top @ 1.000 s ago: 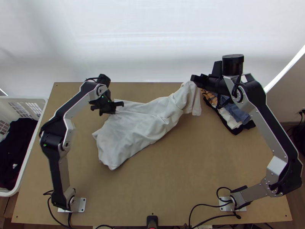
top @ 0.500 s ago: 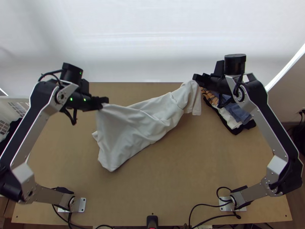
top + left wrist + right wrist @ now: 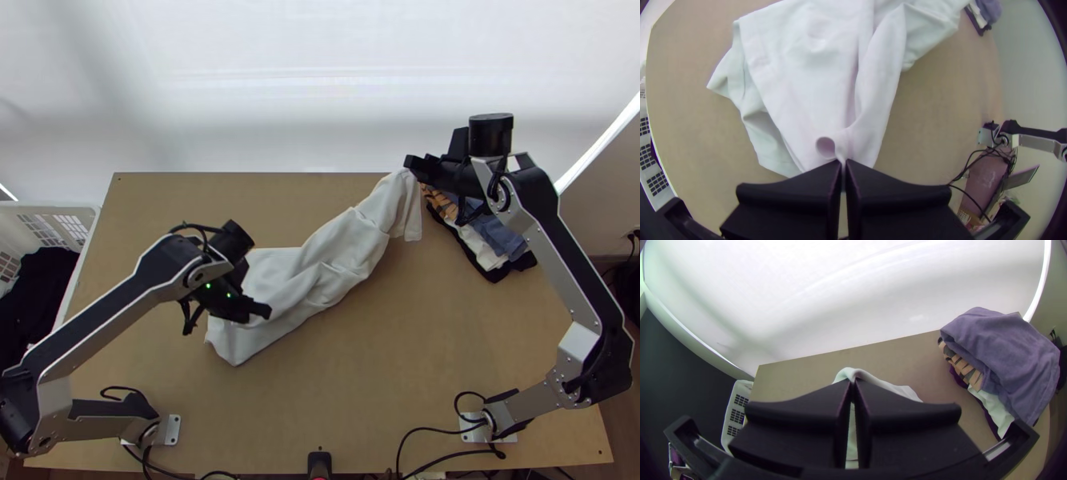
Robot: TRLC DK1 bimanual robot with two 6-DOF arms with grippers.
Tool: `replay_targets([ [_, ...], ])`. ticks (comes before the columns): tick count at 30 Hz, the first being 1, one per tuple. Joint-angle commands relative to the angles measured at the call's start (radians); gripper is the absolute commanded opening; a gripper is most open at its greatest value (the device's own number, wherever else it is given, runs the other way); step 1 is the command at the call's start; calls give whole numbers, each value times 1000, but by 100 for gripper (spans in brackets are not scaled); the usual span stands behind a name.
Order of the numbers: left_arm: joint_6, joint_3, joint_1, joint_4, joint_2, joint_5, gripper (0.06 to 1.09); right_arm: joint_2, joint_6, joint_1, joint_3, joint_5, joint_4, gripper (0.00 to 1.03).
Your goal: Fold the t-shirt
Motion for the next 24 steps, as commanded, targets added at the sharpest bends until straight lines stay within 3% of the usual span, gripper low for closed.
replay_targets([
  [1,12,-27,-70,-17,-22,35,10,18,24,-8,18,-2,12,3],
  [3,48,-28,-130,-17,-16,71,15,19,24,-8,21,-2,12,3],
  [4,62,-25,-151,-12,1,72,36,19,23,-8,21,-2,12,3],
  [6,78,-5,-170,-15,49,60,108,19,23,-8,24,-2,12,3],
  [8,73,25,-164,-3,70,23,104,19,23,-8,24,-2,12,3],
  [20,-7,213,128,42,73,28,104,18,24,-6,23,-2,12,3],
  [24,-100,139,234,28,61,189,104,22,26,0,29,-2,12,3],
])
